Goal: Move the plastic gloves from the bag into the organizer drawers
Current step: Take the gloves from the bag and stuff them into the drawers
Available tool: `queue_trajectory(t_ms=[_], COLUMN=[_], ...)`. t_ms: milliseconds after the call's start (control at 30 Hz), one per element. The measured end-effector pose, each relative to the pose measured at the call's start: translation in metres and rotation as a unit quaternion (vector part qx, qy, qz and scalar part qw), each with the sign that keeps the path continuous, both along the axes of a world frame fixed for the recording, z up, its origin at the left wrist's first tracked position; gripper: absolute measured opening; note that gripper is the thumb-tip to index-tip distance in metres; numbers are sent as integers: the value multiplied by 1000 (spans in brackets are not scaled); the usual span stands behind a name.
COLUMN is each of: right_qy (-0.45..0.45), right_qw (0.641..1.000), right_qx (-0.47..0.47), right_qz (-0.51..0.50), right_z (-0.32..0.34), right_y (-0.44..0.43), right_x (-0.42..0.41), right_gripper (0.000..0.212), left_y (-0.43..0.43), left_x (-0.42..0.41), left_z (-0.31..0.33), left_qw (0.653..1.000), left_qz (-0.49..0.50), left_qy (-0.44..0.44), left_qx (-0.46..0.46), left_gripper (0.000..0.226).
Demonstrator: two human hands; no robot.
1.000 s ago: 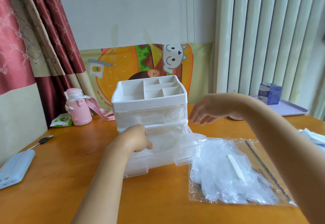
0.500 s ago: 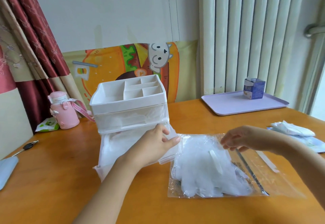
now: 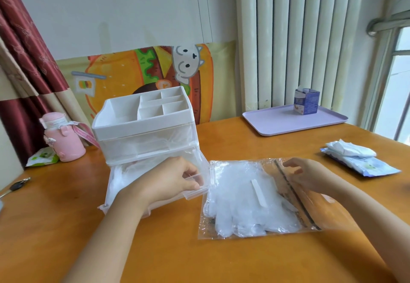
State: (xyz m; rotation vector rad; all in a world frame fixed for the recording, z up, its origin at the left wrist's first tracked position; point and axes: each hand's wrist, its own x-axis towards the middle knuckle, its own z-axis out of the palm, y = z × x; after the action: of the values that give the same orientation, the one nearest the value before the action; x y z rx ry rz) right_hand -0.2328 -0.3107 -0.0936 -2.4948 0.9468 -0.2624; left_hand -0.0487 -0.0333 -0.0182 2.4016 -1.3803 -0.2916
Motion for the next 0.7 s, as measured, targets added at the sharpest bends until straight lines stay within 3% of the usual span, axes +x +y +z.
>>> queue_trajectory(t_ms=[267,433,533,600,700], right_qy=[40,55,48,70,93], right_qw=[999,998,998,994,992], right_qx=[-2,-21,-18,2,25], right_qz=[17,14,-37,-78,-76], right_z=[-2,-3,0,4,6], right_y=[2,4,4,4,1], right_x=[0,2,1,-1,-2], right_gripper=[49,47,49,55,56], left_y=[6,12,11,7,-5], left_x=[-4,-1,-9,-23,-57], left_z=[4,7,12,16,19], left_qw=[1000,1000,998,994,980], left_qz=[9,23,34,53,19], left_qy=[-9,-11,-40,-97,-133], left_qx=[0,13,30,-1,-147], left_gripper=[7,25,9,17,18])
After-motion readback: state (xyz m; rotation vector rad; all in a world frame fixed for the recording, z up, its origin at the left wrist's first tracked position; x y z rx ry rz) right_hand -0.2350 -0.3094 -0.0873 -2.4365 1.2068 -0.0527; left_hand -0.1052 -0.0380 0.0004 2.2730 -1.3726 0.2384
